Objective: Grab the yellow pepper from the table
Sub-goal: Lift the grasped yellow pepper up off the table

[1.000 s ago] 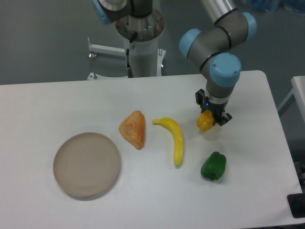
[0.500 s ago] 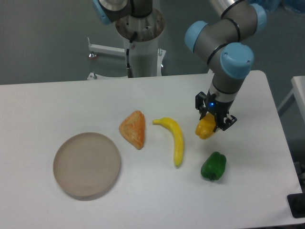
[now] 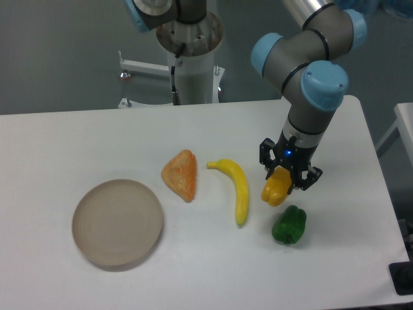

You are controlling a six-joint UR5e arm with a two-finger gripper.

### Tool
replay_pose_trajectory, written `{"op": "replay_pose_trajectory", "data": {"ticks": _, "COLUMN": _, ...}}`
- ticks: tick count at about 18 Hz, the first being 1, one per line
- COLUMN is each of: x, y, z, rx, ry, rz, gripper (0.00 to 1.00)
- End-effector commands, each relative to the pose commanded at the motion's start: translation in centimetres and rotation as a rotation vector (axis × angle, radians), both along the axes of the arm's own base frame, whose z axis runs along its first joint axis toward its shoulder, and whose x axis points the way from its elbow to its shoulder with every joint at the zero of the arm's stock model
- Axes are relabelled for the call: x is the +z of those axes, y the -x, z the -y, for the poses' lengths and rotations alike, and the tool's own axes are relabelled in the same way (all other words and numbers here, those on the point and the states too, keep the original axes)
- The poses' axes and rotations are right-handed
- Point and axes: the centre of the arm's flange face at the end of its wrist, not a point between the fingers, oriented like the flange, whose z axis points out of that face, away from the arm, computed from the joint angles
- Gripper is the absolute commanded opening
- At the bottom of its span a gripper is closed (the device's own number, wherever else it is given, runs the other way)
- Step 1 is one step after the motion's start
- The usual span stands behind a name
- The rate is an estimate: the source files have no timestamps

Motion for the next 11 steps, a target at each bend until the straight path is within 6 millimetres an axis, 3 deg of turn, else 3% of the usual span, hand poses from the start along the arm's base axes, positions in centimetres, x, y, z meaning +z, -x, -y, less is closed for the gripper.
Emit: {"op": "replay_pose_trajectory", "data": {"ticks": 11, "x": -0.58, "y": -0.23, "z": -0.58, "rx": -0.004, "ry": 0.007, "rz": 0.001, "gripper": 0.51}}
